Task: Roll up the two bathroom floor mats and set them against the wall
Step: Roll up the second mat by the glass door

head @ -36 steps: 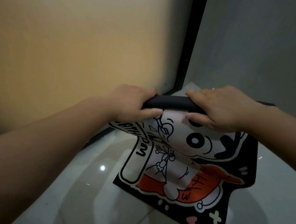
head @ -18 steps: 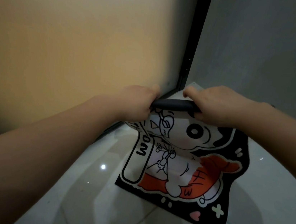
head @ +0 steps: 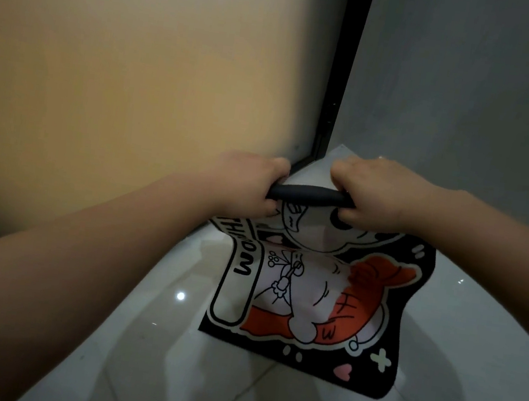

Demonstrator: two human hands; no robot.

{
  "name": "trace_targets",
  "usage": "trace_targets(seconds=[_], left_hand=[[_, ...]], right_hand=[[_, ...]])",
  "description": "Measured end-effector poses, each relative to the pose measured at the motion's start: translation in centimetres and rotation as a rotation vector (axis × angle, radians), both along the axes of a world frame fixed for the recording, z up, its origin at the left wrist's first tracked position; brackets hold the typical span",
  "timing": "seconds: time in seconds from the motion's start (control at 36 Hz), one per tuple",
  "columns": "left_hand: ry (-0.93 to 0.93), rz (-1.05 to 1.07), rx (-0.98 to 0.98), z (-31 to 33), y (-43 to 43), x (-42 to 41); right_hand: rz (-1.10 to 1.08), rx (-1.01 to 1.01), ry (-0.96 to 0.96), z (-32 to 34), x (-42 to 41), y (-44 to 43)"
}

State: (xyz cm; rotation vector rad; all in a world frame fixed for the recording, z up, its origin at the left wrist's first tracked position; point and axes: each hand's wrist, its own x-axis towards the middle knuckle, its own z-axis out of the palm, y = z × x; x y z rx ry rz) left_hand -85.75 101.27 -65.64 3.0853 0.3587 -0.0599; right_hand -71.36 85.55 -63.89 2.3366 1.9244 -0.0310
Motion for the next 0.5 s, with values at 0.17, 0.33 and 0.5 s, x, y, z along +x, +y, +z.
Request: trace_targets(seconds=[0.17,0.33,0.5], left_hand=[[-0.057,0.074,-0.145,0.1,-0.2,0.6],[-0.170,-0.110,-0.038,-0.8,0.0,0.0],[-0.279,-0.132,0.070,-1.4,-0.2,-0.2]], right_hand=[[-0.042,0.067,0.070,-0.4,-0.1,0.1],[0.111,0.121,0.086,-0.2,0.1,-0.1],[-0.016,-0.065,0.269,0.9,0.3,0.3]])
